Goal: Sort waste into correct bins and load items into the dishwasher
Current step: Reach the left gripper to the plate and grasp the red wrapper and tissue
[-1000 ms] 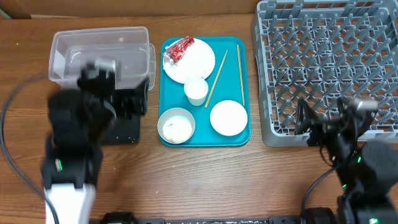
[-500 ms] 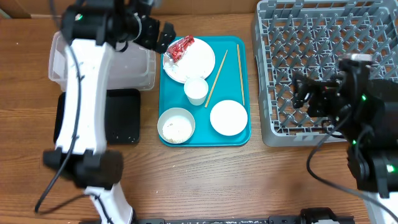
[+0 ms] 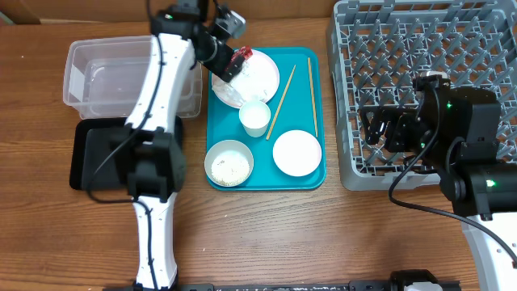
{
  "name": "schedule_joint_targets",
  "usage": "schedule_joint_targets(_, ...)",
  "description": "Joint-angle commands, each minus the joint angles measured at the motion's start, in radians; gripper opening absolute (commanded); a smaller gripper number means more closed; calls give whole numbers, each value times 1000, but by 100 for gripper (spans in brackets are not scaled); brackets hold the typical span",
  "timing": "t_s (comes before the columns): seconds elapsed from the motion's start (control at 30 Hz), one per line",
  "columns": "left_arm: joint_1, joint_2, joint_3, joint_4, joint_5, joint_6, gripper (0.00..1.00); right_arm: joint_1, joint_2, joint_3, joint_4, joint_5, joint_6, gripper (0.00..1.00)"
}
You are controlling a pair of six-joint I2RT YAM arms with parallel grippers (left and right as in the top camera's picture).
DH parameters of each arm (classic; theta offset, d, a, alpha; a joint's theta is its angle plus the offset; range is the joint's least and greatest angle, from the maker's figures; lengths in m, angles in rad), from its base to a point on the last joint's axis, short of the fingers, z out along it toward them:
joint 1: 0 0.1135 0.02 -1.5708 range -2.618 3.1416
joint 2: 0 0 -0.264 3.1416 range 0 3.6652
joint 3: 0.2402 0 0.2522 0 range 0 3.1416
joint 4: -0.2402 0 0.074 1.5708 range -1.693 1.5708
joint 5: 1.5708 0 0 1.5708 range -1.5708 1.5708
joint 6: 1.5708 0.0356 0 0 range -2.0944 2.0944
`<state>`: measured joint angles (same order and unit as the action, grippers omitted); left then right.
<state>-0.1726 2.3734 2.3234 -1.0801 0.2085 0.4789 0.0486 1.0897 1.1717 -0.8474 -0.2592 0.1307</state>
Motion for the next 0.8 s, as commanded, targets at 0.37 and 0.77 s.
schedule_joint_targets(0.37,-47,173,23,83,-131,-61,100,8,-1,22,-42,-12,0,100)
schedule_joint_targets(0.77,-64,217,21,30,-131,-60,76,8,-1,22,-42,-12,0,100)
